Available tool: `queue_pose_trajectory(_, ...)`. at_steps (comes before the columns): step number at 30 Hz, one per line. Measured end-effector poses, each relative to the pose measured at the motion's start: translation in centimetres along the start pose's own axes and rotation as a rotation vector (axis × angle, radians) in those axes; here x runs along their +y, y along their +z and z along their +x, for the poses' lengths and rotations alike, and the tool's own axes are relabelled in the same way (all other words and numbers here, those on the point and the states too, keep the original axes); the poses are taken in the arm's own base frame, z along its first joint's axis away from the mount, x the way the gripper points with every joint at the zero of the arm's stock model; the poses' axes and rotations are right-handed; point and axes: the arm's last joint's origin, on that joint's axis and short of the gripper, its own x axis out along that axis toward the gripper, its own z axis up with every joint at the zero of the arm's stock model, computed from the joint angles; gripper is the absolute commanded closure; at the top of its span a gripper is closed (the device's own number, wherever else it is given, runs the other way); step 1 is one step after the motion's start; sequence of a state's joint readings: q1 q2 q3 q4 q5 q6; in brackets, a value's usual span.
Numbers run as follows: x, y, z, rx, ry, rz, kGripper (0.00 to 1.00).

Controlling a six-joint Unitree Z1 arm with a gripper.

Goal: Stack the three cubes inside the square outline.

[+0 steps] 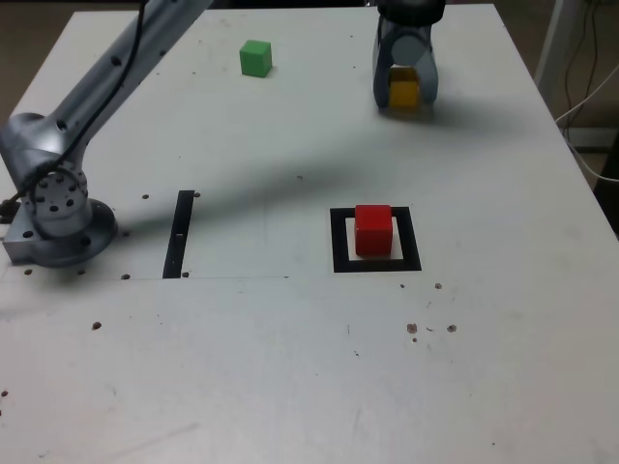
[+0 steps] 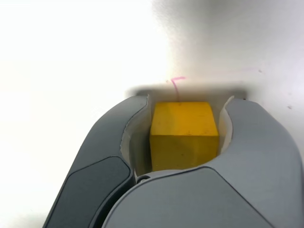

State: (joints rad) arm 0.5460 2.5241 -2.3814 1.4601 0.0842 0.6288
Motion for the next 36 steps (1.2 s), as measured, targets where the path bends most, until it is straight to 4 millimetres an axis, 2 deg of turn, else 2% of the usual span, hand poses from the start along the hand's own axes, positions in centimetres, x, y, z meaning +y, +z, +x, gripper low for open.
queue_pose_trajectory(4,-0.1,-0.4,-0.2,-0.009,-0.014,-0.004,0.78)
queue_pose_trajectory(8,-0.8,-1.3,-1.8,-0.022,-0.007,-0.002,0.81)
queue_pose_trajectory(12,-3.2,-2.6,-3.4,0.017,-0.008,0.011,0.81)
queue_pose_trajectory(16,-7.7,-3.2,-4.9,0.059,-0.002,0.035,0.81)
queue_pose_trajectory(21,-15.1,-3.7,-7.3,0.074,0.016,0.042,0.81)
queue_pose_trajectory(27,-23.6,-6.5,-9.6,0.069,0.006,0.032,0.81)
queue_pose_trajectory(29,-25.6,-7.5,-10.5,0.041,0.008,0.014,0.81)
queue_pose_trajectory(32,-27.4,-8.5,-12.3,-0.023,0.01,-0.039,0.81)
queue_pose_trajectory(36,-29.1,-8.1,-12.0,-0.016,0.01,-0.081,0.81)
